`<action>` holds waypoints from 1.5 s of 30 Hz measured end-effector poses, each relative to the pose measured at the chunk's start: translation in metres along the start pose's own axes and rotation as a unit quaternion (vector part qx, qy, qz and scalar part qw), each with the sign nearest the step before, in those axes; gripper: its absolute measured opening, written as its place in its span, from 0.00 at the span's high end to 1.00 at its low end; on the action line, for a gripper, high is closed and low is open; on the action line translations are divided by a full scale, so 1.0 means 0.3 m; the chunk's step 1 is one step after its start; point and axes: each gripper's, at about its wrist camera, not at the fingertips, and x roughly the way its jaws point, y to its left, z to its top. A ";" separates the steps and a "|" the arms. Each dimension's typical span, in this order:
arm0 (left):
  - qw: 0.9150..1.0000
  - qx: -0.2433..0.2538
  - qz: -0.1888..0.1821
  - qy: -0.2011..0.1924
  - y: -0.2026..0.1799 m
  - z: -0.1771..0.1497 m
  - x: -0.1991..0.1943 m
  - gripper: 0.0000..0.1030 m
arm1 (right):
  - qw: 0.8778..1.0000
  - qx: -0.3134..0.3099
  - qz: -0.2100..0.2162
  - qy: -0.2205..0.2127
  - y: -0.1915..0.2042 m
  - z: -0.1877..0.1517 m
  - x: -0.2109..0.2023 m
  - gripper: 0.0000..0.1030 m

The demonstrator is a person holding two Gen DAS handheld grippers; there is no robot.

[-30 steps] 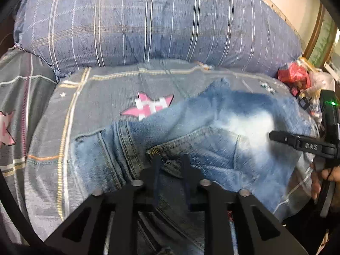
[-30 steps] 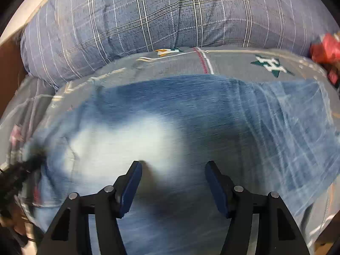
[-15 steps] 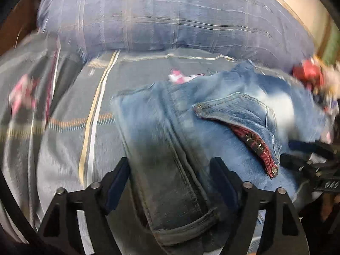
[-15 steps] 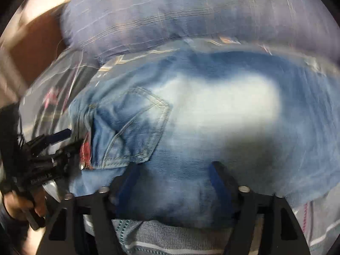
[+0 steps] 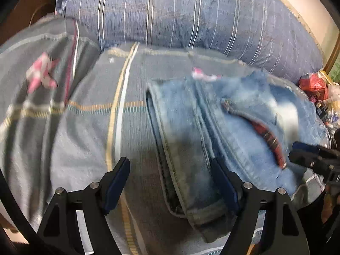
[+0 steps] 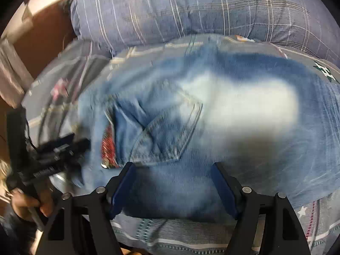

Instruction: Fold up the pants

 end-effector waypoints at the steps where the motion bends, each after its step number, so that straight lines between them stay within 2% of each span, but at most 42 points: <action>1: 1.000 -0.001 -0.001 -0.017 -0.001 0.026 -0.027 0.22 | 1.000 -0.005 0.003 -0.013 0.004 0.031 -0.022 0.26; 3: 0.999 -0.005 -0.009 -0.033 -0.008 0.072 -0.047 0.22 | 1.000 -0.017 -0.004 -0.025 0.017 0.064 -0.059 0.26; 7: 0.999 -0.001 -0.010 -0.050 -0.044 0.178 -0.024 0.23 | 0.999 -0.017 -0.017 -0.045 0.034 0.195 -0.019 0.26; 9: 0.999 0.009 0.007 -0.035 -0.066 0.201 0.042 0.23 | 0.998 -0.019 -0.048 -0.047 0.033 0.247 0.047 0.26; 11: 0.999 0.010 0.034 0.001 -0.063 0.184 0.132 0.23 | 0.997 -0.016 -0.069 -0.027 0.023 0.265 0.134 0.26; 12: 0.999 0.000 0.031 0.018 -0.047 0.168 0.172 0.23 | 0.997 -0.013 -0.075 -0.008 0.010 0.261 0.184 0.24; 13: 0.999 -0.020 0.012 0.022 -0.024 0.150 0.190 0.22 | 0.997 -0.022 -0.076 -0.022 0.012 0.253 0.196 0.24; 15: 0.999 -0.050 -0.010 0.011 0.009 0.135 0.181 0.22 | 0.996 -0.038 -0.076 -0.020 0.023 0.247 0.180 0.24; 18: 0.998 -0.057 -0.013 0.010 0.002 0.156 0.140 0.24 | 0.999 -0.010 -0.030 -0.041 -0.017 0.227 0.088 0.24; 20: 0.999 -0.048 -0.009 -0.011 -0.019 0.178 0.089 0.24 | 0.998 -0.003 -0.034 -0.054 -0.068 0.202 0.017 0.24; 24: 0.999 -0.020 -0.007 -0.043 -0.119 0.226 0.002 0.24 | 0.995 0.050 -0.055 -0.065 -0.279 0.142 -0.127 0.24; 27: 0.999 0.002 -0.015 -0.046 -0.220 0.269 -0.002 0.24 | 0.983 0.144 -0.075 -0.088 -0.514 0.096 -0.272 0.24; 30: 0.998 0.024 -0.010 -0.050 -0.332 0.302 -0.008 0.24 | 0.959 0.235 -0.081 -0.136 -0.747 0.030 -0.441 0.24; 32: 0.997 0.053 -0.016 -0.051 -0.430 0.329 -0.002 0.24 | 0.950 0.261 -0.092 -0.148 -0.831 -0.007 -0.500 0.24; 34: 0.995 0.077 0.002 -0.060 -0.525 0.348 0.002 0.24 | 0.937 0.297 -0.099 -0.152 -0.937 -0.070 -0.546 0.24; 35: 0.995 0.081 -0.009 -0.061 -0.558 0.352 0.005 0.24 | 0.933 0.310 -0.097 -0.151 -0.970 -0.095 -0.553 0.24; 38: 0.993 0.104 -0.053 -0.034 -0.712 0.370 0.045 0.24 | 0.920 0.353 -0.072 -0.156 -1.079 -0.169 -0.562 0.24; 41: 0.983 0.158 -0.092 -0.018 -0.906 0.355 0.088 0.24 | 0.887 0.422 0.039 -0.183 -1.202 -0.232 -0.524 0.26; 43: 0.973 0.199 -0.114 -0.002 -1.037 0.333 0.123 0.24 | 0.875 0.446 0.053 -0.178 -1.247 -0.244 -0.500 0.26; 45: 0.962 0.240 -0.130 0.017 -1.159 0.304 0.176 0.24 | 0.872 0.455 0.051 -0.172 -1.271 -0.248 -0.482 0.28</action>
